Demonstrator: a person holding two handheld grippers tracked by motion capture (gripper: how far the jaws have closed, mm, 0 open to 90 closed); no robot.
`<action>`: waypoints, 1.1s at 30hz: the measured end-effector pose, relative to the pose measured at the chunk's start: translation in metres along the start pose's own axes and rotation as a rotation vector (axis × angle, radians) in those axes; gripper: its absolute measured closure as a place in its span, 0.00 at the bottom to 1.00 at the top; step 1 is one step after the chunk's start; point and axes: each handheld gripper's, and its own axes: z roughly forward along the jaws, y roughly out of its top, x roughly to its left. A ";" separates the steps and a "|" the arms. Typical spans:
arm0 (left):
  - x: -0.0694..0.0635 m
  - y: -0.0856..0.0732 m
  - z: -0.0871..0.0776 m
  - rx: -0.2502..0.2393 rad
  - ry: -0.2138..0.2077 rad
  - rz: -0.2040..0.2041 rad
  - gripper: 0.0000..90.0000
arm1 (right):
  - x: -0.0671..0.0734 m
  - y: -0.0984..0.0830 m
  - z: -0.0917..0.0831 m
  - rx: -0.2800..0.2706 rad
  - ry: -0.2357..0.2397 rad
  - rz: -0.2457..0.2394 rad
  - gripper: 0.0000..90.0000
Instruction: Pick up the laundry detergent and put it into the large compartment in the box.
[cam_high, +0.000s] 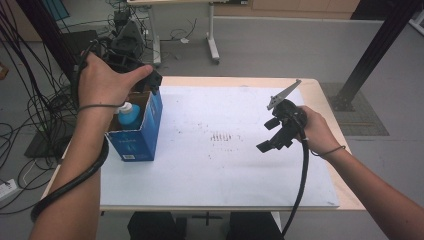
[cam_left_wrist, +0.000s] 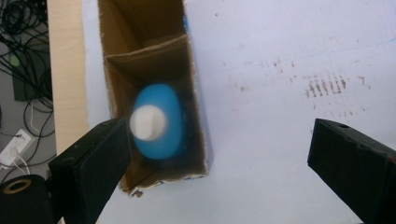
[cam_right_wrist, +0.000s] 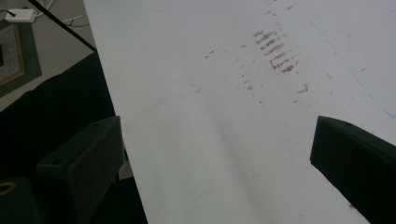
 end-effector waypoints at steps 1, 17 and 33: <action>-0.005 0.000 0.001 0.002 -0.029 0.012 0.07 | -0.001 0.000 0.000 -0.002 -0.001 -0.003 0.03; -0.068 -0.002 0.028 0.033 -0.152 0.136 0.08 | -0.005 -0.010 -0.005 -0.003 -0.009 0.011 0.03; -0.108 -0.010 0.068 0.074 -0.218 0.191 0.08 | -0.006 -0.019 -0.014 -0.004 -0.025 0.025 0.03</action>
